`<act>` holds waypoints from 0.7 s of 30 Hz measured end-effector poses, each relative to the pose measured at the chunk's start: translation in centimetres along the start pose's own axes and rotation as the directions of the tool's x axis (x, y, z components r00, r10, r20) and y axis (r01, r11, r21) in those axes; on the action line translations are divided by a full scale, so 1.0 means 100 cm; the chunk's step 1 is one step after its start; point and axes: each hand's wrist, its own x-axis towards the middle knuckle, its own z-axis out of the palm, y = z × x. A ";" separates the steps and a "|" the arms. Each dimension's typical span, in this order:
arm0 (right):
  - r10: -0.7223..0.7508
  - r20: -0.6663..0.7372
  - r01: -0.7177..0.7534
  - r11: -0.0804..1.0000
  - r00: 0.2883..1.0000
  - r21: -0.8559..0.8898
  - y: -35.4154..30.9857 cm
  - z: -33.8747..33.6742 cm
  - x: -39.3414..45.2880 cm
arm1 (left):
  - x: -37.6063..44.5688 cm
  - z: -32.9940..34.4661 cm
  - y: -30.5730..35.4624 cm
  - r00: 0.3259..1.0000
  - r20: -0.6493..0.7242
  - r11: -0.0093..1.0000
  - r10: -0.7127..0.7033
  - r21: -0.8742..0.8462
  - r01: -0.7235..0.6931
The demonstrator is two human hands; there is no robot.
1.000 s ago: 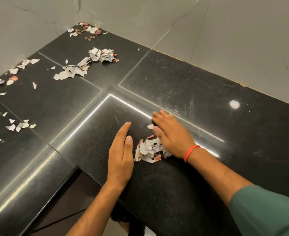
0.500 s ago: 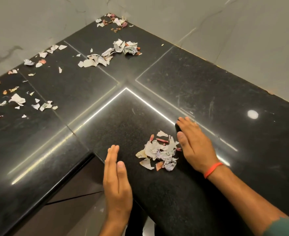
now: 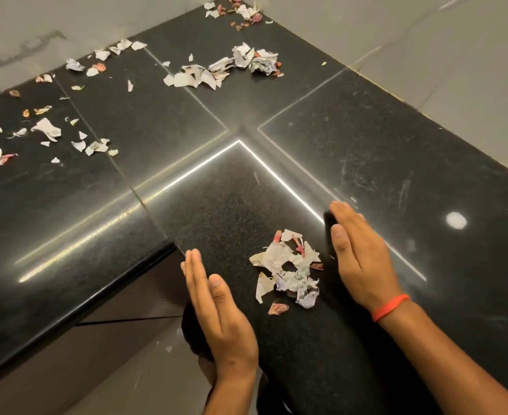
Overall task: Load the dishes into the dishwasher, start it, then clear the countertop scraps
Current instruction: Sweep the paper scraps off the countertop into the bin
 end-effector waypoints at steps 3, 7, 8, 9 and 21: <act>-0.072 0.129 0.087 0.990 0.989 -0.114 -0.007 0.012 -0.007 | 0.000 0.006 -0.002 1.000 -0.004 1.000 0.008 0.002 -0.008; -0.289 0.270 0.306 0.952 0.918 -0.021 -0.036 0.041 -0.026 | 0.000 0.004 -0.004 0.999 -0.002 0.999 0.036 -0.004 -0.036; -0.319 0.274 0.327 0.945 0.907 0.016 -0.041 0.044 -0.028 | 0.000 0.004 -0.004 1.000 -0.001 0.999 0.031 -0.016 -0.031; -0.328 0.251 0.324 0.944 0.911 0.057 -0.043 0.042 -0.028 | 0.000 0.004 -0.004 1.000 -0.001 0.999 0.023 -0.031 -0.023; -0.111 0.121 0.120 0.990 0.986 -0.077 -0.039 0.041 -0.034 | -0.003 0.001 -0.004 1.000 -0.013 0.985 0.025 -0.170 -0.027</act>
